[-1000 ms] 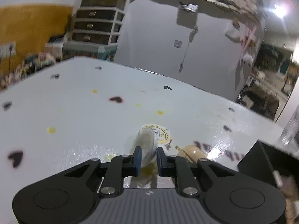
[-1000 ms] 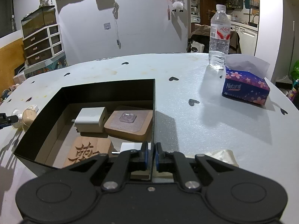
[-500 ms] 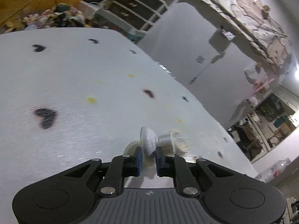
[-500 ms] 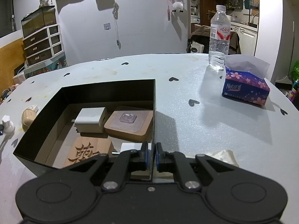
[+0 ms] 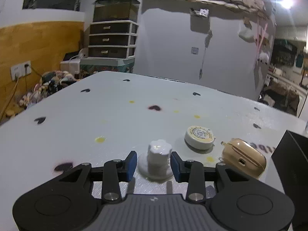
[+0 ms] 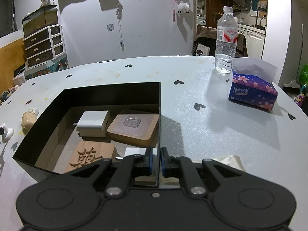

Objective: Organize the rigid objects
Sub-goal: 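Carry the white cap into the black box and release it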

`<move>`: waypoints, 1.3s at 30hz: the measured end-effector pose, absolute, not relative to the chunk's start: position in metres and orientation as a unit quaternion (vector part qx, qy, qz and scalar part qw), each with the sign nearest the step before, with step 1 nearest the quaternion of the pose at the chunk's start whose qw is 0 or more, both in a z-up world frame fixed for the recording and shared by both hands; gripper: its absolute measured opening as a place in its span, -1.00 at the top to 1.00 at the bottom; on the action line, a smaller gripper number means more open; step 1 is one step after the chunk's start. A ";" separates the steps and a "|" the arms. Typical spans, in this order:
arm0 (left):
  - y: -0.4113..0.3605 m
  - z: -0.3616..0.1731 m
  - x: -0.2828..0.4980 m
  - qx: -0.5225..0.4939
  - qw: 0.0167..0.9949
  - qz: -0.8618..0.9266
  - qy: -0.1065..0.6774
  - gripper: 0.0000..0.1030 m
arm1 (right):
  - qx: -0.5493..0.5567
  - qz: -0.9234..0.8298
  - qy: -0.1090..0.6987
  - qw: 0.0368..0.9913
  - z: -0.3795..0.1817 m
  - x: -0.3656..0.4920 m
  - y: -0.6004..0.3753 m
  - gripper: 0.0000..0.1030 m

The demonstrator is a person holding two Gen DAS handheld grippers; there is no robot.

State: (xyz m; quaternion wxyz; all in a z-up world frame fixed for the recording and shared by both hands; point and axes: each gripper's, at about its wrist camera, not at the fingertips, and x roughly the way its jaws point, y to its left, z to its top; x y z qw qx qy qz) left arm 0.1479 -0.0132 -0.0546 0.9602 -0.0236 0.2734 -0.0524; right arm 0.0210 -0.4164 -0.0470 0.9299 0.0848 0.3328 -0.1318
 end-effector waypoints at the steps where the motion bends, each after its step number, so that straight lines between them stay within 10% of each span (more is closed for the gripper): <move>1: -0.017 -0.055 0.151 -0.016 0.961 -0.050 0.273 0.23 | 0.085 -0.132 0.333 0.930 -0.047 0.021 -0.417 0.80; 39: -0.183 0.000 0.075 0.056 0.905 -0.328 0.266 0.41 | 0.091 -0.131 0.329 0.931 -0.048 0.020 -0.416 0.83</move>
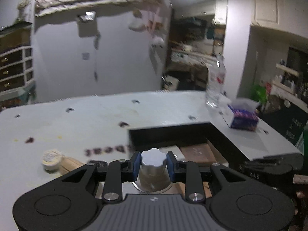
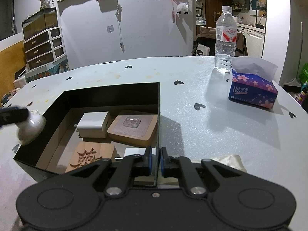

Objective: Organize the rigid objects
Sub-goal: 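Carry the white cap into the black box and release it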

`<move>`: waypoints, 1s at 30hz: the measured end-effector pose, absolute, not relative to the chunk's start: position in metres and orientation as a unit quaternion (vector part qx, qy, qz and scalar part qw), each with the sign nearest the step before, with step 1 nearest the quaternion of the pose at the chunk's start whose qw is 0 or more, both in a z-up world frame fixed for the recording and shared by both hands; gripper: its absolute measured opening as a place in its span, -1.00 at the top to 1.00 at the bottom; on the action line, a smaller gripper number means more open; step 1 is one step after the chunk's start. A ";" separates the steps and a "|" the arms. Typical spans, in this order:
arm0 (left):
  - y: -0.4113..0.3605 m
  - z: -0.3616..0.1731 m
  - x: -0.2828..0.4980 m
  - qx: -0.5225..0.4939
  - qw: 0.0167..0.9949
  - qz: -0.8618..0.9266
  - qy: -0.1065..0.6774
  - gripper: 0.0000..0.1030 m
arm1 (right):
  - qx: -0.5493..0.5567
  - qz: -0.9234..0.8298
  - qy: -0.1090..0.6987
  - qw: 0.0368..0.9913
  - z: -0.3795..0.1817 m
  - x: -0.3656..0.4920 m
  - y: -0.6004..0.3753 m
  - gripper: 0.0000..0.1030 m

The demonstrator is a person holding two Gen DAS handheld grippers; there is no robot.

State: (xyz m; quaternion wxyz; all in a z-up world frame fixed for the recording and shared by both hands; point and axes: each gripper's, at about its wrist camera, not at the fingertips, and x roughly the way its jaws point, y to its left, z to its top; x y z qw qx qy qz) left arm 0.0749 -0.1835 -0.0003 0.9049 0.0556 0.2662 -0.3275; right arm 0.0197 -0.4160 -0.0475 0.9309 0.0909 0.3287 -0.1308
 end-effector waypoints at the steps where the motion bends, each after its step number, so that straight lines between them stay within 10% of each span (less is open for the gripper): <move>1: -0.187 -0.002 0.076 0.058 0.903 -0.330 0.269 0.41 | 0.091 -0.130 0.328 0.931 -0.048 0.020 -0.416 0.83; 25: -0.212 -0.023 0.080 0.109 0.883 -0.342 0.301 0.40 | 0.094 -0.128 0.327 0.931 -0.049 0.019 -0.417 0.82; 30: -0.207 -0.020 0.078 0.108 0.887 -0.336 0.296 0.14 | 0.094 -0.128 0.327 0.931 -0.049 0.019 -0.417 0.82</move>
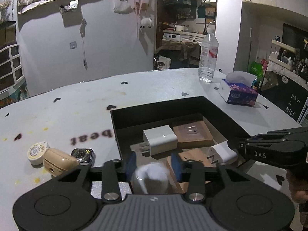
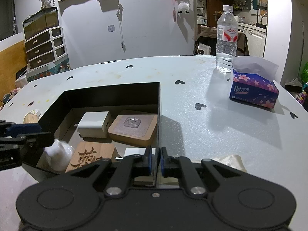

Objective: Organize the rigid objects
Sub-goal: 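Carry the white cap into the black box and release it, then move the left tool to the tan earbud case and grasp it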

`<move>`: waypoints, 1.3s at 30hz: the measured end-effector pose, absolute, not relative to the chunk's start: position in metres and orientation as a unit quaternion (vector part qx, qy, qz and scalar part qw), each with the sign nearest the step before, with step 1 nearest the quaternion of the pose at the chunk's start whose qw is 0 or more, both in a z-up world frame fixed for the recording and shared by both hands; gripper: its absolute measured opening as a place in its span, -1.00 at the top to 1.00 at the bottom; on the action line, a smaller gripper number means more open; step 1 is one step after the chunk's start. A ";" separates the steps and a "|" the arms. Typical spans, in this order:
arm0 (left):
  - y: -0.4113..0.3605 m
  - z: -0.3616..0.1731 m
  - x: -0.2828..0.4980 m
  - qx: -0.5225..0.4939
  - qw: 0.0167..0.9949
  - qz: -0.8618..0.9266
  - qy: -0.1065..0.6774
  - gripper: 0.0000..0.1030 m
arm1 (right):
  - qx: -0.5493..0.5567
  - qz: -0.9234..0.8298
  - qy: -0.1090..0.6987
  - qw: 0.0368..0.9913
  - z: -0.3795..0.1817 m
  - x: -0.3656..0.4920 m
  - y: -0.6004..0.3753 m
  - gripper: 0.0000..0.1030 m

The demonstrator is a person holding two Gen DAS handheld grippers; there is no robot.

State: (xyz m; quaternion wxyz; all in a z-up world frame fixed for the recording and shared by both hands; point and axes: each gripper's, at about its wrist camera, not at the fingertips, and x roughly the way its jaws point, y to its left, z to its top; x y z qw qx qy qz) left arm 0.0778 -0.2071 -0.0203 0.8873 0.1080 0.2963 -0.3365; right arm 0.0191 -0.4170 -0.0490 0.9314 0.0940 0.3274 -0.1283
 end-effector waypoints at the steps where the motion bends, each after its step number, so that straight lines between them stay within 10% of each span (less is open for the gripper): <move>1: -0.206 -0.020 0.077 0.108 0.887 -0.336 0.296 0.14 | 0.094 -0.128 0.328 0.931 -0.049 0.019 -0.417 0.82; 15: -0.199 -0.013 0.060 0.104 0.878 -0.355 0.304 -0.19 | 0.096 -0.128 0.329 0.931 -0.050 0.019 -0.418 0.82; 19: -0.197 -0.008 0.052 0.103 0.879 -0.357 0.299 -0.77 | 0.096 -0.128 0.329 0.931 -0.050 0.019 -0.418 0.82; 39: -0.144 -0.013 0.049 0.079 0.906 -0.299 0.287 -1.00 | 0.095 -0.129 0.329 0.931 -0.050 0.019 -0.418 0.82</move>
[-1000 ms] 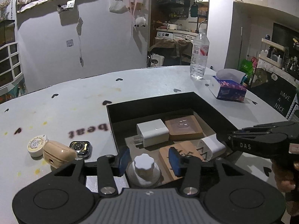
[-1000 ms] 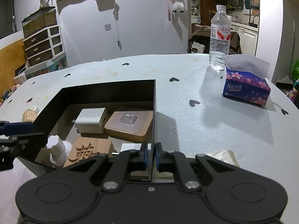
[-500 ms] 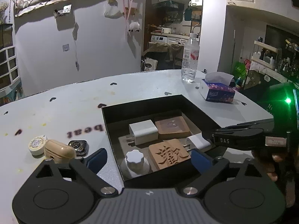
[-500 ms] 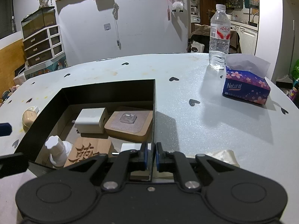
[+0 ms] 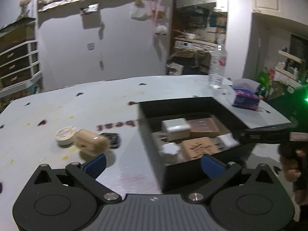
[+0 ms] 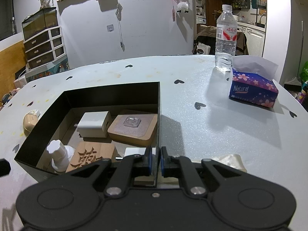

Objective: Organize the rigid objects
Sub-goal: 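Move the left tool to the tan earbud case and grasp it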

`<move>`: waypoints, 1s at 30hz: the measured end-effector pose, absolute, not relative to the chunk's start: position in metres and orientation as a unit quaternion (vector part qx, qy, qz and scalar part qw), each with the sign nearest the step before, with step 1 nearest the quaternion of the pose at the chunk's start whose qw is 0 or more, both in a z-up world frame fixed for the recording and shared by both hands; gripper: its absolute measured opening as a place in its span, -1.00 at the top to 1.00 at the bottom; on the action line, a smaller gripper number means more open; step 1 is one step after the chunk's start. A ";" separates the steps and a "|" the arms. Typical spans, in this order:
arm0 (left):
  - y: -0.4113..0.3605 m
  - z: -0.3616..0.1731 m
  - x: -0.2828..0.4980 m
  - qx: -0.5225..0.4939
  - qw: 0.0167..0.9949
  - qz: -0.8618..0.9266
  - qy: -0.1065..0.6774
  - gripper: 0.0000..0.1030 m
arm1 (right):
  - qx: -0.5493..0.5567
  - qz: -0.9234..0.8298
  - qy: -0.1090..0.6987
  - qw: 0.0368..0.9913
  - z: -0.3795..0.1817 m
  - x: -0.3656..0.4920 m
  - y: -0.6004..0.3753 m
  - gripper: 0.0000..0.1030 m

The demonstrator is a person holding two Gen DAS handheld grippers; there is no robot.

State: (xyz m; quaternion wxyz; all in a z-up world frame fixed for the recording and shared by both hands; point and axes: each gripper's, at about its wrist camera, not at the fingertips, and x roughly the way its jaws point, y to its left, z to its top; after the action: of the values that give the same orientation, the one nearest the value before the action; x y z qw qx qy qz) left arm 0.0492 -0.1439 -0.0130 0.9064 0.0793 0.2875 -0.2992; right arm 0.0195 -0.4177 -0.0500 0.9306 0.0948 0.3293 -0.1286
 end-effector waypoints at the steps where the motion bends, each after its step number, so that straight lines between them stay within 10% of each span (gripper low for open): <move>1: -0.140 -0.014 0.052 0.076 0.908 -0.294 0.288 -1.00 | 0.095 -0.129 0.329 0.931 -0.050 0.019 -0.418 0.82; 30: -0.125 -0.067 0.181 0.198 0.895 -0.293 0.271 -0.78 | 0.095 -0.127 0.329 0.931 -0.048 0.018 -0.418 0.82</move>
State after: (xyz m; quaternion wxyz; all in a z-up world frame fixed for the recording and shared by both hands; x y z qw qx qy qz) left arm 0.1806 -0.1255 -0.0669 0.8951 0.1981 0.2712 -0.2933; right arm 0.0185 -0.4180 -0.0481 0.9311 0.0950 0.3287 -0.1265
